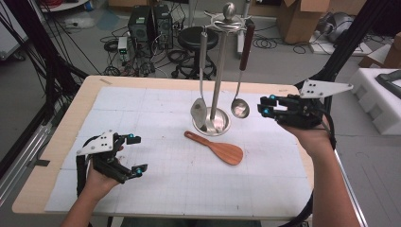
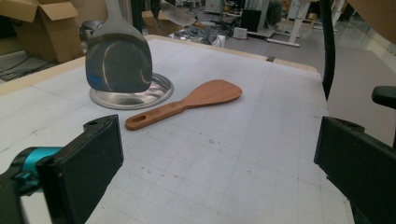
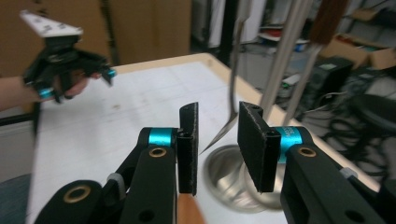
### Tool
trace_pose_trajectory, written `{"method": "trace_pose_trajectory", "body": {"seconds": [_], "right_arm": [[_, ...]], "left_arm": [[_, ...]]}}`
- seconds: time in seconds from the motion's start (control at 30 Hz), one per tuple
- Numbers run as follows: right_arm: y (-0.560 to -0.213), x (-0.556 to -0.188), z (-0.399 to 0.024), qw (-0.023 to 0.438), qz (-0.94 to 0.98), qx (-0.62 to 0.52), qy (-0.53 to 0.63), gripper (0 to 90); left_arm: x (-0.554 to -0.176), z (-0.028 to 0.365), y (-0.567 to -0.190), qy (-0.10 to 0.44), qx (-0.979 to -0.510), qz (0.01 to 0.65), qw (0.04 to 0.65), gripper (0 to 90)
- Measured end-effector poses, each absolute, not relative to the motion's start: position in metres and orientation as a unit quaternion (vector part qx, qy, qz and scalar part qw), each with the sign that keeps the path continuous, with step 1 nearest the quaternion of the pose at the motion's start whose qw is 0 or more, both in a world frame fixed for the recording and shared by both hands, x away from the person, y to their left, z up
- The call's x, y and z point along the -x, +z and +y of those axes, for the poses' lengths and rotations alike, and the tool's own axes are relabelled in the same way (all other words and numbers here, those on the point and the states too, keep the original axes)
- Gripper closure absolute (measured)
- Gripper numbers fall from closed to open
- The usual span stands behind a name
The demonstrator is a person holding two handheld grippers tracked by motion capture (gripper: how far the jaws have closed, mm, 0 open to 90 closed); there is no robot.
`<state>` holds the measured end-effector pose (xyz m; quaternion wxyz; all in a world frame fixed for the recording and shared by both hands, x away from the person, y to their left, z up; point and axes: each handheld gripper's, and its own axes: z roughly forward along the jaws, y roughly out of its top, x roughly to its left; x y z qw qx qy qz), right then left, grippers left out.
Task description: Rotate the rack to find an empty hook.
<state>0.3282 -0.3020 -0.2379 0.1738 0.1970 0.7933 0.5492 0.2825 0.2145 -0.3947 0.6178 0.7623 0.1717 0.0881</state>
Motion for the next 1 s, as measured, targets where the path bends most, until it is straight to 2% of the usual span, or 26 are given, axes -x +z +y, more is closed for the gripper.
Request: {"method": "trace_pose_trajectory", "body": {"seconds": [0.13,0.33,0.77,1.0], "right_arm": [[-0.217,-0.338,-0.294,0.183,0.797,-0.203,0.539,80.8],[-0.185,-0.355,-0.277,0.185,0.801,-0.202,0.532,86.3],[-0.138,-0.384,-0.235,0.201,0.804,-0.201,0.523,89.5],[-0.124,-0.394,-0.225,0.187,0.804,-0.194,0.529,89.6]], "left_arm": [[-0.283,0.215,-0.395,0.088,-0.763,0.169,0.617,1.7],[-0.283,0.215,-0.393,0.089,-0.762,0.168,0.619,1.7],[-0.282,0.215,-0.393,0.090,-0.764,0.166,0.617,1.7],[-0.282,0.215,-0.393,0.091,-0.765,0.164,0.616,1.7]]}}
